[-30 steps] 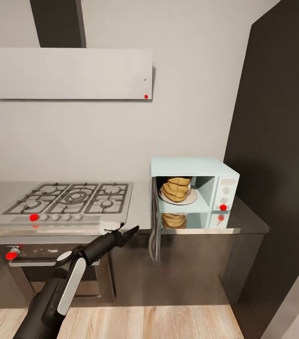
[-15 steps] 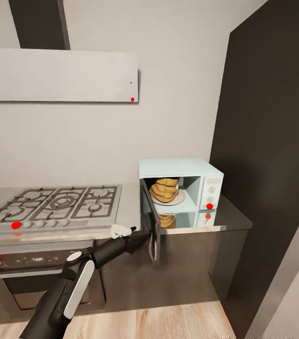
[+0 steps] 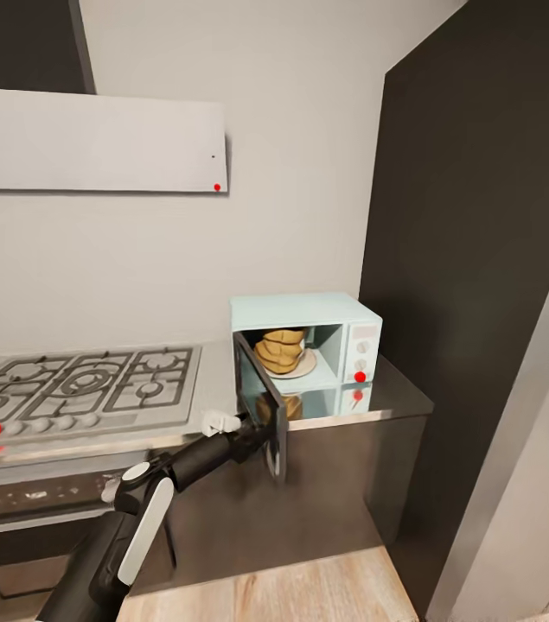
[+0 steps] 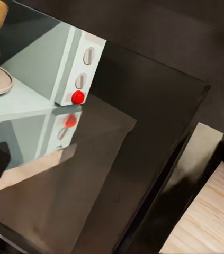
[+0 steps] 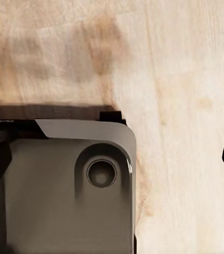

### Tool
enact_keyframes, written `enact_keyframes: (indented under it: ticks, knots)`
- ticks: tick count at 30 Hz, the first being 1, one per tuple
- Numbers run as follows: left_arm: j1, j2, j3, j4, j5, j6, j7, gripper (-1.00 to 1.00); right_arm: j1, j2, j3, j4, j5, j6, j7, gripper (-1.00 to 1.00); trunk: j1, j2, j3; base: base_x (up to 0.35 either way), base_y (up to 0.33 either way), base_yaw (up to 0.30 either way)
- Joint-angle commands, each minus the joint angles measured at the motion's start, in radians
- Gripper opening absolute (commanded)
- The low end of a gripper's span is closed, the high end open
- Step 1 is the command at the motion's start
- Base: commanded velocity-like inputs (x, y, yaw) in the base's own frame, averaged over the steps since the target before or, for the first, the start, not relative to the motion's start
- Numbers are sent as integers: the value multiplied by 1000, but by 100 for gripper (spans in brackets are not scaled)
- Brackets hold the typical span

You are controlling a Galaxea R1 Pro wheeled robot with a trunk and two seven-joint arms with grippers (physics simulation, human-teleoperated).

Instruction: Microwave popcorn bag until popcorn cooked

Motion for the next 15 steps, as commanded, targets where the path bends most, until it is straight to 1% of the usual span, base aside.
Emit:
enact_keyframes:
  ticks: [1, 15]
  knots:
    - [-1, -1, 1, 0, 10, 10, -1, 100, -1, 0, -3, 3, 2, -6, 3, 100, 0, -1, 0, 0, 0, -180]
    - [-1, -5, 8, 3, 10, 10, 3, 100, -1, 0, -3, 3, 2, -6, 3, 100, 0, -1, 13, 0, 0, -180]
